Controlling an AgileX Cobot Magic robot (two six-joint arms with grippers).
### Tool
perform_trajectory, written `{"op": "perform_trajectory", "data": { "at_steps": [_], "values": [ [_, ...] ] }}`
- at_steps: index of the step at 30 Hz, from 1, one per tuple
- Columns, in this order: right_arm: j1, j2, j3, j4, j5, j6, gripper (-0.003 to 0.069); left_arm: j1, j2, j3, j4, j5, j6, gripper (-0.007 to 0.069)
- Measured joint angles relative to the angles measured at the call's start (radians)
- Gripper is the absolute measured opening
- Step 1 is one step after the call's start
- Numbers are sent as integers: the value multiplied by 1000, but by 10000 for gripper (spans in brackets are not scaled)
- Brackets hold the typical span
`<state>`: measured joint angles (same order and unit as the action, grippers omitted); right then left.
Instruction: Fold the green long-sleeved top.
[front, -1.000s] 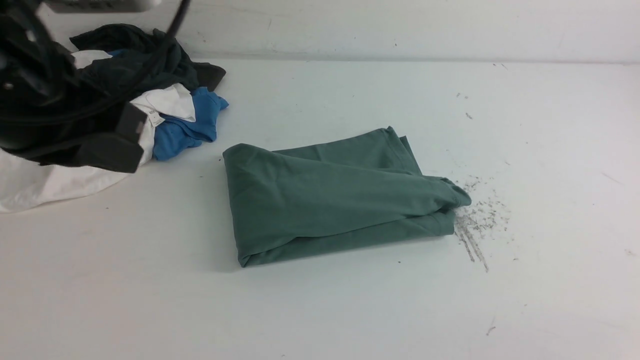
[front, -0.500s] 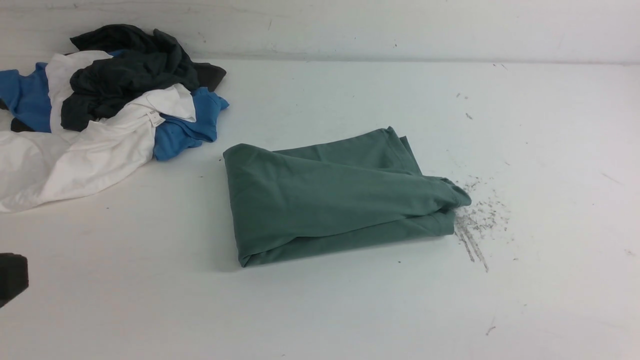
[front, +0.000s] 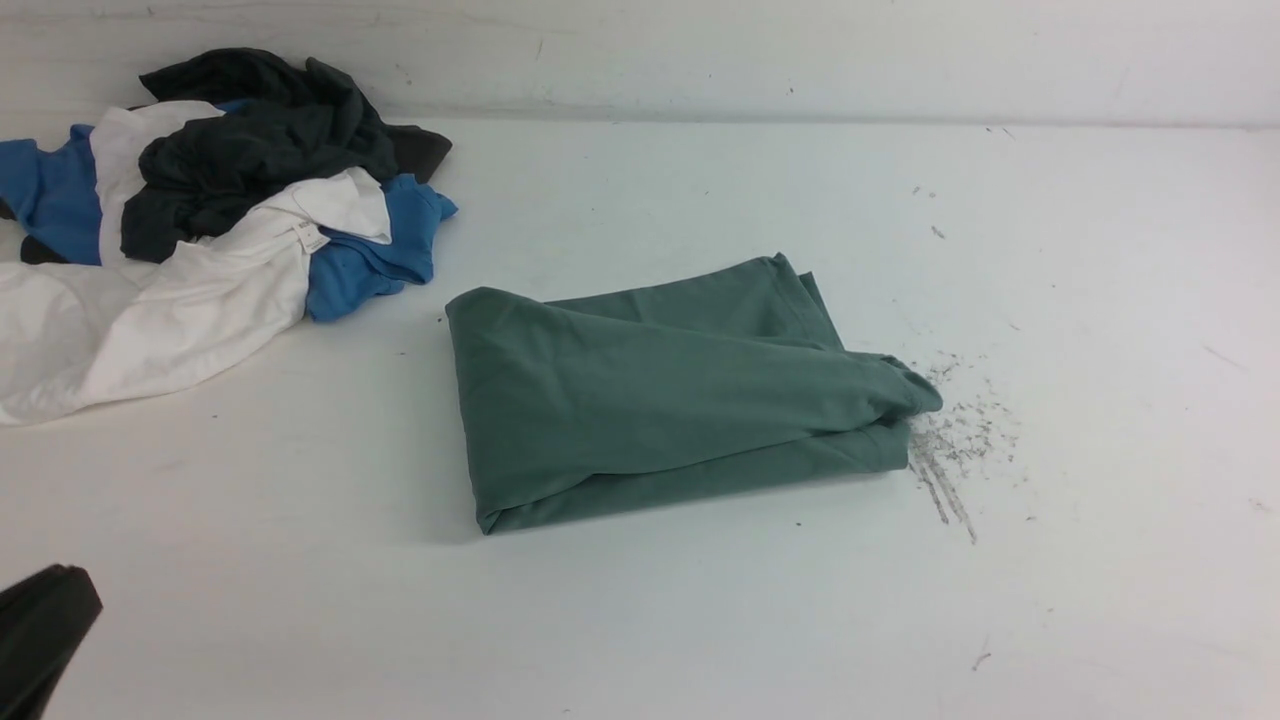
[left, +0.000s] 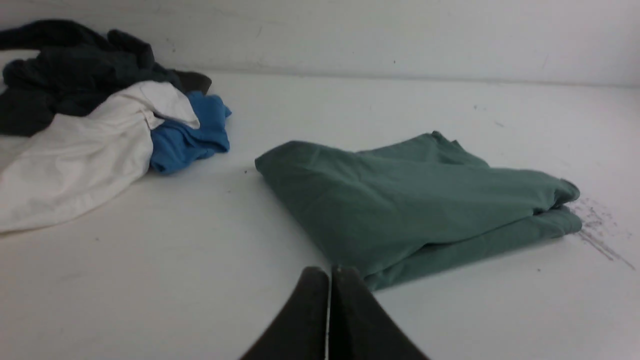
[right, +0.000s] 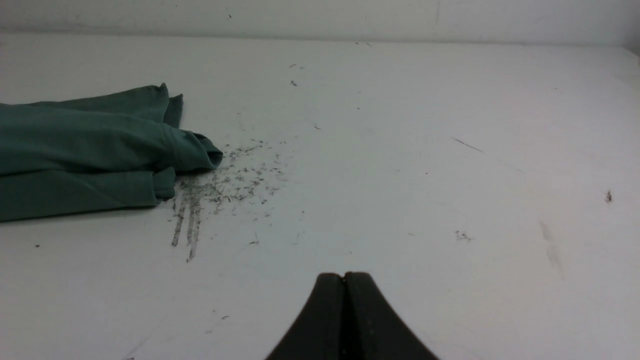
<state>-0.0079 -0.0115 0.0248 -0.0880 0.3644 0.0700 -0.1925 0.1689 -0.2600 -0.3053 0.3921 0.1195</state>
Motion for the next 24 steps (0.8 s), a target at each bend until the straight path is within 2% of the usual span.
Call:
{"op": "perform_trajectory", "data": {
  "at_steps": [5, 9, 17, 24],
  "values": [
    [0, 0, 0, 0, 0, 0, -17, 0, 0, 53, 31, 1, 1, -4],
    [0, 0, 0, 0, 0, 0, -17, 0, -2, 107, 106, -12, -2, -4],
    [0, 0, 0, 0, 0, 0, -17, 80, -175, 275, 236, -27, -120, -4],
    [0, 0, 0, -1, 0, 0, -17, 97, -178, 286, 278, -20, -125, -4]
  ]
}}
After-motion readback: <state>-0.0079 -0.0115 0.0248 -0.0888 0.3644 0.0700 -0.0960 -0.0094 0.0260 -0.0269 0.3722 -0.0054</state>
